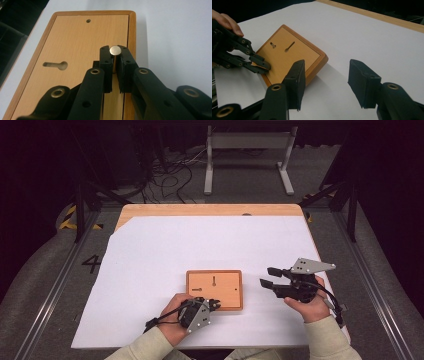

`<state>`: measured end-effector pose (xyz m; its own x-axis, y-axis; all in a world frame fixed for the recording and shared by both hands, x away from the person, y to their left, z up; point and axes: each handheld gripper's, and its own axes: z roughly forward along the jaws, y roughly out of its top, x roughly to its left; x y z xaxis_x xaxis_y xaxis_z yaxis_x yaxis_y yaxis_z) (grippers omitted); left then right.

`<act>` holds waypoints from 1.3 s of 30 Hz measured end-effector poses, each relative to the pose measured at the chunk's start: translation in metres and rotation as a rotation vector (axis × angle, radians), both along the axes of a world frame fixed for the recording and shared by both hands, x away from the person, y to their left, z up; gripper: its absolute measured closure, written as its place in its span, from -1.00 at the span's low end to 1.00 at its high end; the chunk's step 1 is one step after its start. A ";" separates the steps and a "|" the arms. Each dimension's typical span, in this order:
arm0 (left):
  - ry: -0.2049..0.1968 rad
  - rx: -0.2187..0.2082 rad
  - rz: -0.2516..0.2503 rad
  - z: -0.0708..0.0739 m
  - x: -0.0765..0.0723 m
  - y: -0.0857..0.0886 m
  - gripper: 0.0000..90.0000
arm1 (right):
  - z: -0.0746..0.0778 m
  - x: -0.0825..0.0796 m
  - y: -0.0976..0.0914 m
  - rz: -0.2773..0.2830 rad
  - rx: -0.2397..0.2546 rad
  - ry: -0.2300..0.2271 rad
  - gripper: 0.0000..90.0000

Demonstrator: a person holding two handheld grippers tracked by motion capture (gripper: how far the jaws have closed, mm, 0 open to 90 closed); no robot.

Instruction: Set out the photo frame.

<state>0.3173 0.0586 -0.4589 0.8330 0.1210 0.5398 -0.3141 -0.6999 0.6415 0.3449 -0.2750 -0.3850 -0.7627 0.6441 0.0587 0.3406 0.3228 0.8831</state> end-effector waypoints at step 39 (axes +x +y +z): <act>-0.062 0.010 -0.023 -0.004 -0.006 0.002 0.87 | -0.034 0.076 0.089 0.157 -0.113 0.400 -0.51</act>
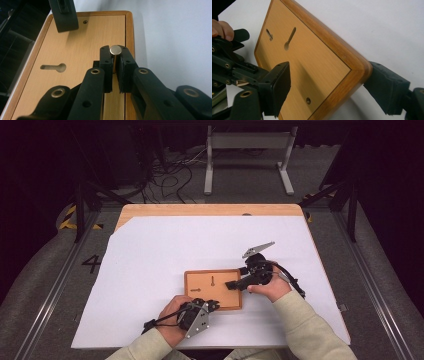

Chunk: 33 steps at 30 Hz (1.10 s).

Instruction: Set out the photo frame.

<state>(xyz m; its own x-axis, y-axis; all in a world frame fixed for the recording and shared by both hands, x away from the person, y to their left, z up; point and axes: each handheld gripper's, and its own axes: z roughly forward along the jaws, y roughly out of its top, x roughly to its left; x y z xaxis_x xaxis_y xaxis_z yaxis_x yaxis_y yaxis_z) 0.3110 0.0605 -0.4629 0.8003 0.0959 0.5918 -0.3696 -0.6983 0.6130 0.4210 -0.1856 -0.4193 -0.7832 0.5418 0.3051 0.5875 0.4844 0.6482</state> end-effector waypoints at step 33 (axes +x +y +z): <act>0.264 -0.208 0.046 0.030 0.001 0.056 0.19 | 0.012 -0.009 -0.003 0.048 0.001 -0.038 -0.06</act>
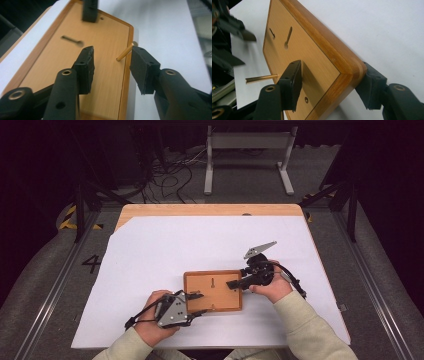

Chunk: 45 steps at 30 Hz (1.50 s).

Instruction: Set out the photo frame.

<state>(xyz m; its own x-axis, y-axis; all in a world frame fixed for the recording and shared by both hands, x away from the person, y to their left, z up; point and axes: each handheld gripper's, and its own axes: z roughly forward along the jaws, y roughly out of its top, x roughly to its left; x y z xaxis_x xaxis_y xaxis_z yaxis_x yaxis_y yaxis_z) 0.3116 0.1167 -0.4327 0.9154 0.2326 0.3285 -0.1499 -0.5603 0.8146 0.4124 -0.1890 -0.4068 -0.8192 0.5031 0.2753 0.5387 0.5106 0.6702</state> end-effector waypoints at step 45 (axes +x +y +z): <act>0.312 -0.262 0.445 -0.020 0.048 0.091 -0.13 | 0.022 -0.092 -0.016 0.248 -0.053 -0.241 0.32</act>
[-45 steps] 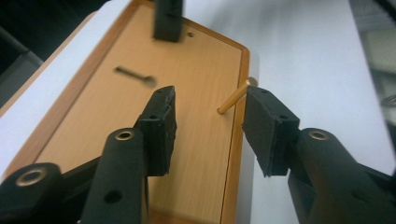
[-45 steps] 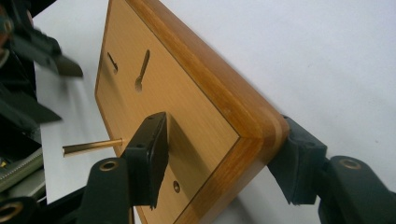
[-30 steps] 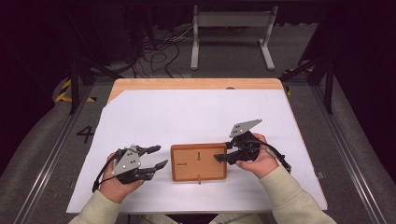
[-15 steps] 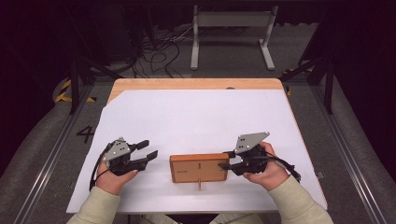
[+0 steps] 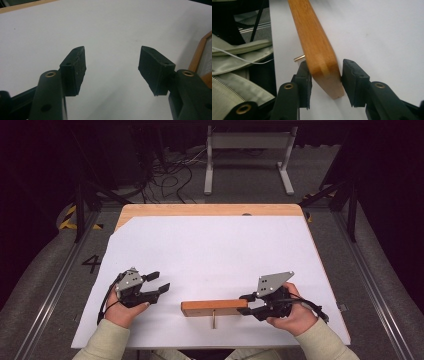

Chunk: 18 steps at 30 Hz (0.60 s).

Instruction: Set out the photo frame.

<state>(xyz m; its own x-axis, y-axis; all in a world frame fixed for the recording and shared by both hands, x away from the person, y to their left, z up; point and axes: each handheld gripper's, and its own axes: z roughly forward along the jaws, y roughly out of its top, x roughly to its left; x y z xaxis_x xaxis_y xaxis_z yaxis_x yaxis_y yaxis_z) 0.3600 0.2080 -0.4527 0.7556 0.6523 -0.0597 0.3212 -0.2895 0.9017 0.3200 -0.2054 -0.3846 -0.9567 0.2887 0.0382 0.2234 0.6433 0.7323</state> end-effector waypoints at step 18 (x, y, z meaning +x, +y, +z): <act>0.019 -0.007 -0.014 -0.002 0.003 -0.004 -0.14 | -0.015 -0.013 -0.006 -0.015 -0.031 0.033 0.05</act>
